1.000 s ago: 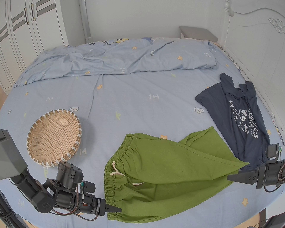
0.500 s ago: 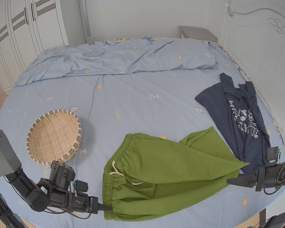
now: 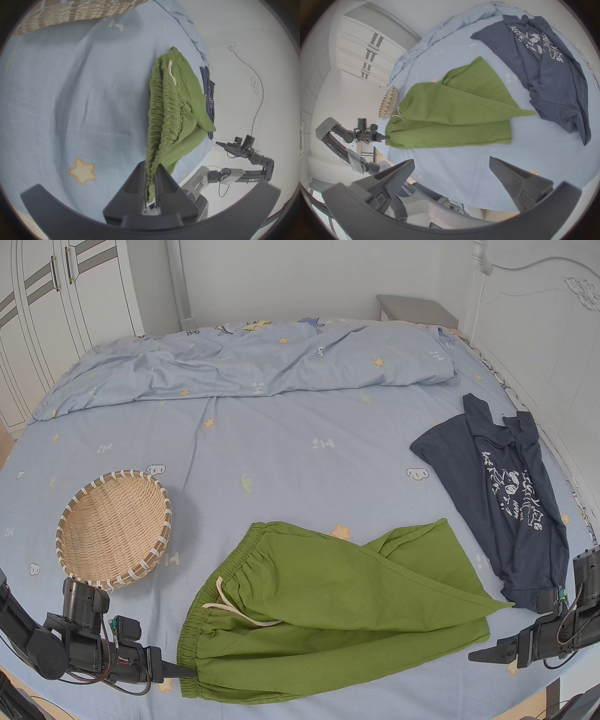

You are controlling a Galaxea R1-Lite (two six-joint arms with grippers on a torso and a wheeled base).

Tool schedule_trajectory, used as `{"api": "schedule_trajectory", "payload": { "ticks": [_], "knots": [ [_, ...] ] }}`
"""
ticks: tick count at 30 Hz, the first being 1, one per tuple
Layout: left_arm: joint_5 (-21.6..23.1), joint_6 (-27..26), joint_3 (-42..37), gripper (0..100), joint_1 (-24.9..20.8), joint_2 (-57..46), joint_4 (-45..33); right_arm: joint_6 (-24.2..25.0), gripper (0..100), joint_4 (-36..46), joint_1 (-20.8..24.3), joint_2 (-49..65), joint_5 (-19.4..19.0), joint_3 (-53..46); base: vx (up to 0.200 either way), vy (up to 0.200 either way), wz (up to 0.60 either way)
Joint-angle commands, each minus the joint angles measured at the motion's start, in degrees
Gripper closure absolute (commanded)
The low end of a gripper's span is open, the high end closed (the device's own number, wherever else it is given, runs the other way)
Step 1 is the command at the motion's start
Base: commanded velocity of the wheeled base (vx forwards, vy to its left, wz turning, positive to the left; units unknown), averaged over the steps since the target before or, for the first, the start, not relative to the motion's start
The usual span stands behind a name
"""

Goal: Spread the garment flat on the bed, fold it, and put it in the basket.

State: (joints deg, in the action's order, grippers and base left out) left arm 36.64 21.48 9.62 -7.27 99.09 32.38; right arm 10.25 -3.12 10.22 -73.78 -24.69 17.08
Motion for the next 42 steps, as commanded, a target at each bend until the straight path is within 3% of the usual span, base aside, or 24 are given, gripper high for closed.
{"api": "schedule_trajectory", "payload": {
  "ticks": [1, 7, 16, 22, 38, 42],
  "knots": [
    [0.1, -1.6, -0.5, 100, 1.0, -0.6, -1.1, -6.4, 0, -6.5, -7.2, -12.3, -0.6, -4.9, 0.0, 0.0, 0.0],
    [0.0, -2.1, -0.5, 100, 3.0, -0.6, -1.1, -7.6, 0, -15.2, -11.1, -18.7, -3.4, -6.9, 0.0, 0.0, 0.0],
    [0.1, -3.6, -0.6, 100, 4.9, -0.6, -1.2, -7.6, 0, -18.7, -11.1, -24.9, -4.6, -5.8, 0.0, 0.0, 0.0],
    [0.1, -3.6, -0.7, 100, 4.8, -0.6, -1.3, -7.5, 0, -23.7, -10.8, -27.7, -7.4, -6.1, 0.0, 0.0, 0.0],
    [0.1, -3.6, -0.7, 100, 4.9, -0.6, -1.3, -7.5, 0, -29.7, -11.0, -32.0, -7.6, -5.9, 0.0, 0.0, 0.0],
    [0.1, -3.6, -0.7, 100, 5.1, -0.6, -1.2, -7.5, 0, -32.2, -11.1, -33.0, -9.6, -6.6, 0.0, 0.0, 0.0]
  ]
}}
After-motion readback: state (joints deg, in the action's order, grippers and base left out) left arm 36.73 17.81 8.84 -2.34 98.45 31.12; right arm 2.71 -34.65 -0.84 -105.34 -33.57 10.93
